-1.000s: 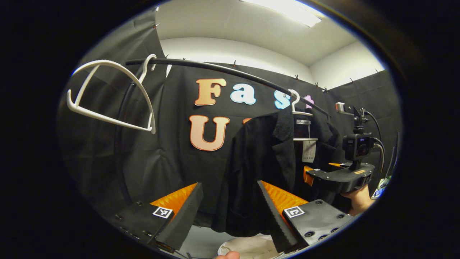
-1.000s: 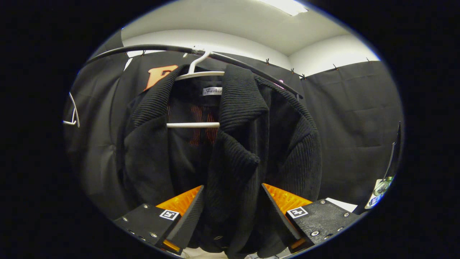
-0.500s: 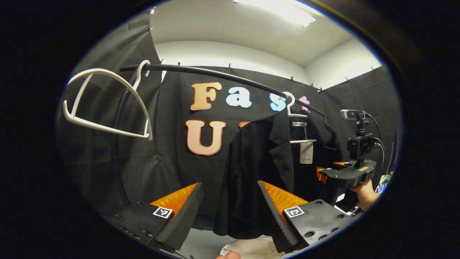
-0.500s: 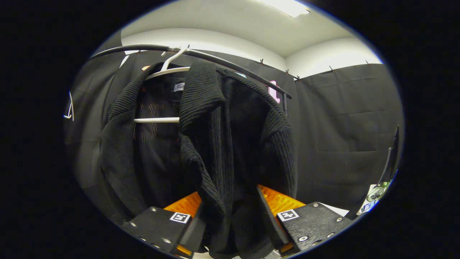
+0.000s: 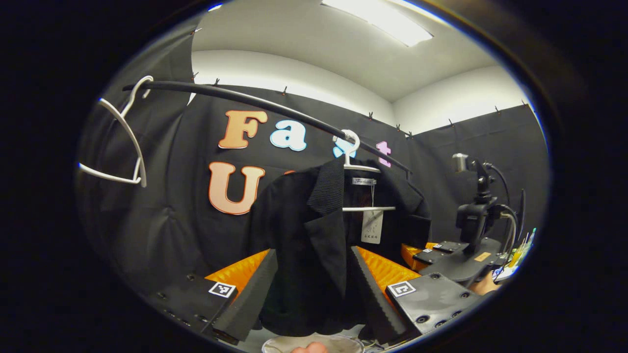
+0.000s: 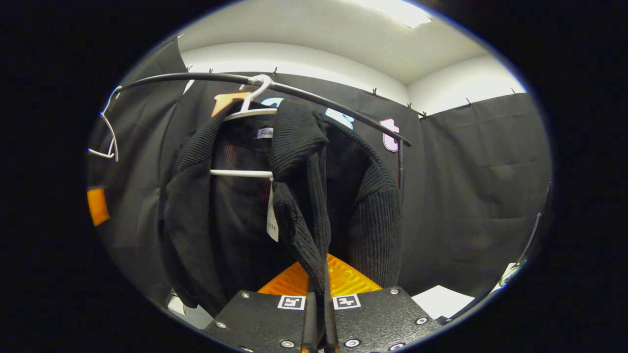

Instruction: Grasp the clothes on the hanger with both hands and then place them into the laundry hamper below.

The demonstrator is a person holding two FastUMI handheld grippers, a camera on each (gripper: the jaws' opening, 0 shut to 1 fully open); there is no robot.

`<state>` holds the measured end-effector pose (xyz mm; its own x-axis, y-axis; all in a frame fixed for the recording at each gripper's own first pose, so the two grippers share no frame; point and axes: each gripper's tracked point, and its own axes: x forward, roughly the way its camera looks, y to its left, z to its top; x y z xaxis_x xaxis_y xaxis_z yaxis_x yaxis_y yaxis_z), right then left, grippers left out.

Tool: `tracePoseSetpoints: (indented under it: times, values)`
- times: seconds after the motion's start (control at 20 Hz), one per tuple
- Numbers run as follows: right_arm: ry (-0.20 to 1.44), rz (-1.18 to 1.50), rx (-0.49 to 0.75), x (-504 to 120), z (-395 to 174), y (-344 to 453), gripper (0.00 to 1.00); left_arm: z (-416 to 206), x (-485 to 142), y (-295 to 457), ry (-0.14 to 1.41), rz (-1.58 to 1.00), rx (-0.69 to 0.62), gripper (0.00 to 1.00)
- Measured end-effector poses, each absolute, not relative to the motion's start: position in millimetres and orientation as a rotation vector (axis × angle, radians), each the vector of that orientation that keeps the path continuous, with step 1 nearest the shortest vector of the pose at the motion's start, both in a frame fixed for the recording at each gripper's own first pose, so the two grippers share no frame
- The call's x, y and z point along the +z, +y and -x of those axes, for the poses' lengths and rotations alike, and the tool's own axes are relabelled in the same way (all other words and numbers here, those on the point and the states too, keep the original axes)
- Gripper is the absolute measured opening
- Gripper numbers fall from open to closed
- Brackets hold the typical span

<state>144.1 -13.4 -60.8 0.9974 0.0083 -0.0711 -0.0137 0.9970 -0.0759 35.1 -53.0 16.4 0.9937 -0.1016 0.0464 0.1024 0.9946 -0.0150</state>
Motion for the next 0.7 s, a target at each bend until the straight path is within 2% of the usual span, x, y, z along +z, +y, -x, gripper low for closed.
tracePoseSetpoints:
  times: [0.05,0.1,0.2,0.3,0.35,0.4,0.5,0.65,0.7]
  values:
    - [0.064,0.066,0.025,-58,-143,-13,0.06,-47,14,-56,-0.050,0.007,-0.081,0.97]
    - [0.060,0.059,0.034,-57,-140,-14,0.06,-60,12,-65,-0.061,0.001,-0.081,0.93]
    - [0.054,0.040,0.048,-55,-136,-18,0.06,-85,5,-88,-0.066,-0.003,-0.099,1.00]
    - [0.032,0.001,0.076,-52,-139,-21,0.06,-107,1,-101,-0.071,-0.013,-0.087,1.00]
    - [0.026,-0.015,0.082,-55,-138,-24,0.06,-116,-2,-104,-0.078,-0.029,-0.063,0.93]
    - [0.027,-0.029,0.086,-58,-139,-26,0.06,-125,-7,-106,-0.082,-0.046,-0.042,0.97]
    - [0.022,-0.059,0.103,-61,-144,-26,0.06,-142,-18,-104,-0.083,-0.088,0.010,0.93]
    - [0.018,-0.087,0.117,-59,-151,-32,0.06,-159,-20,-96,-0.104,-0.146,0.082,1.00]
    - [0.017,-0.101,0.120,-59,-152,-34,0.06,-161,-16,-87,-0.121,-0.170,0.124,0.98]
